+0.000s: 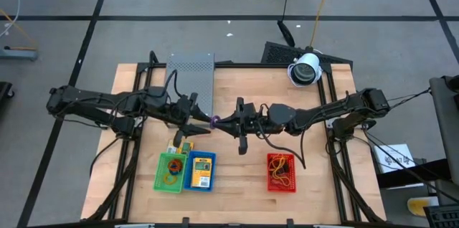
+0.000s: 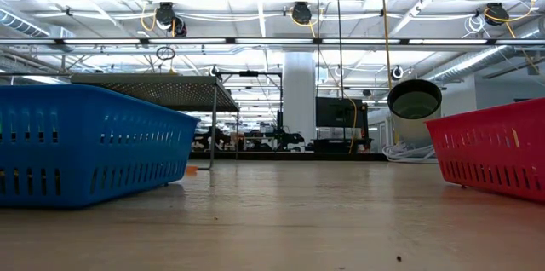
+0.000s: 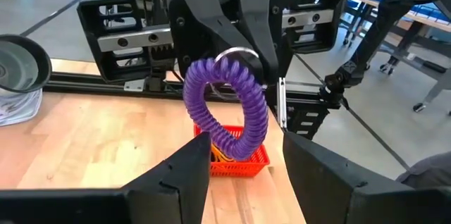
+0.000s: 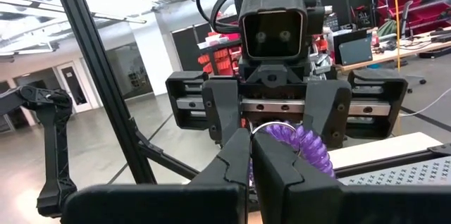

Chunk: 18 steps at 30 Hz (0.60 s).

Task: Pick & Place Office Desk Supplies
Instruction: Put the purple spring rubberband into the green bin

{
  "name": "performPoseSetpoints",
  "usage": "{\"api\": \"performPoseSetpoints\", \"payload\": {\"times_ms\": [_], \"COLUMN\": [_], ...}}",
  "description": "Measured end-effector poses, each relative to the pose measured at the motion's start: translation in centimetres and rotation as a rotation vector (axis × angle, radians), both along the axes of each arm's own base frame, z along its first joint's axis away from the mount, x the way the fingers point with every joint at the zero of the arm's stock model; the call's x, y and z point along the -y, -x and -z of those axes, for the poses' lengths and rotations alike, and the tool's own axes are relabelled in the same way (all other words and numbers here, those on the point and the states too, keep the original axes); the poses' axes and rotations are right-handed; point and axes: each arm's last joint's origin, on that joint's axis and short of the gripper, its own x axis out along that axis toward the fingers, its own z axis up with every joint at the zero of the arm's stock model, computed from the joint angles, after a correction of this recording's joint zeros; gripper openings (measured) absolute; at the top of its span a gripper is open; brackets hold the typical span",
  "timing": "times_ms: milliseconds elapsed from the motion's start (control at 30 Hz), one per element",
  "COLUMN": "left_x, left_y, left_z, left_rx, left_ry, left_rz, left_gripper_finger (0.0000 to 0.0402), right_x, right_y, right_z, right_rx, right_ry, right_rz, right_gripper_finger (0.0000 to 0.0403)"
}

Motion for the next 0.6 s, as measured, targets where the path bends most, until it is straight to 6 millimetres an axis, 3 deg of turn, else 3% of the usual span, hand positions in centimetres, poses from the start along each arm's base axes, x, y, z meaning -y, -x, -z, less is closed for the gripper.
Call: {"api": "performPoseSetpoints", "payload": {"times_ms": [167, 467, 600], "left_x": [-0.08, 0.02, 0.08], "left_y": [-0.02, -0.37, -0.66], "left_z": [-0.01, -0.36, -0.26], "left_rx": [0.002, 0.060, 0.059], "left_ry": [-0.006, -0.018, 0.006], "left_rz": [-0.027, -0.006, 0.004], "left_gripper_finger": [0.0150, 0.0018, 0.0017], "right_x": [0.00, 0.03, 0.04], "right_y": [0.00, 0.00, 0.04], "right_z": [-0.03, -0.03, -0.12], "right_rx": [0.003, 0.003, 0.009], "right_ry": [0.000, 0.013, 0.015], "right_rz": [0.001, 0.009, 0.010], "right_gripper_finger": [0.0000, 0.0000, 0.0000]}}
